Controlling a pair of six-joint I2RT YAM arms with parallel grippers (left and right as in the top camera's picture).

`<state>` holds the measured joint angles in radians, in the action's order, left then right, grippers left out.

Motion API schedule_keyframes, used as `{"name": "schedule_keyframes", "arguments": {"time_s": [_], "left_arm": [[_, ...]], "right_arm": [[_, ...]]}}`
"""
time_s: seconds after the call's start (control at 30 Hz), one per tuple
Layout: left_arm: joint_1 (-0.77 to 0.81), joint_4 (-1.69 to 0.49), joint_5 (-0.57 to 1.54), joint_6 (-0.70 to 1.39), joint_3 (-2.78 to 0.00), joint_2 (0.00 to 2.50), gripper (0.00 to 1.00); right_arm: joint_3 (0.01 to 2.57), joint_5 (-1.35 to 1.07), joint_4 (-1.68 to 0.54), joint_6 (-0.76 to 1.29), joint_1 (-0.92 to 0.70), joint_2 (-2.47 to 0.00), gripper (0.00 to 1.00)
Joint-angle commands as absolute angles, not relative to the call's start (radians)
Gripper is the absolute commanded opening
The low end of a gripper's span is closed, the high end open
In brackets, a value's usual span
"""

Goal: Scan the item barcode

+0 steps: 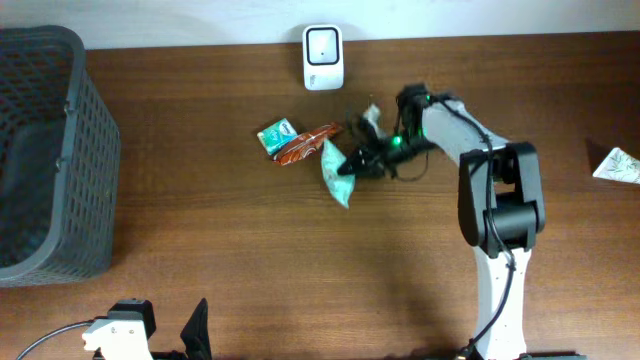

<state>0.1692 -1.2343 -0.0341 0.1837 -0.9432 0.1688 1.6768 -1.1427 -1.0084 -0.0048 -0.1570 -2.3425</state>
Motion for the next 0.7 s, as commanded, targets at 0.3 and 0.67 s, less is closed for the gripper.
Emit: {"name": "schedule_keyframes", "arguments": {"time_s": [0.3, 0.67], "left_arm": [[0.167, -1.233, -0.041, 0.187, -0.941, 0.162, 0.99], [0.167, -1.233, -0.041, 0.187, -0.941, 0.162, 0.99]], "right_arm": [[1.686, -0.546, -1.136, 0.133, 0.036, -2.310, 0.32], [2.180, -0.276, -1.558, 0.109, -0.017, -2.305, 0.38]]}}
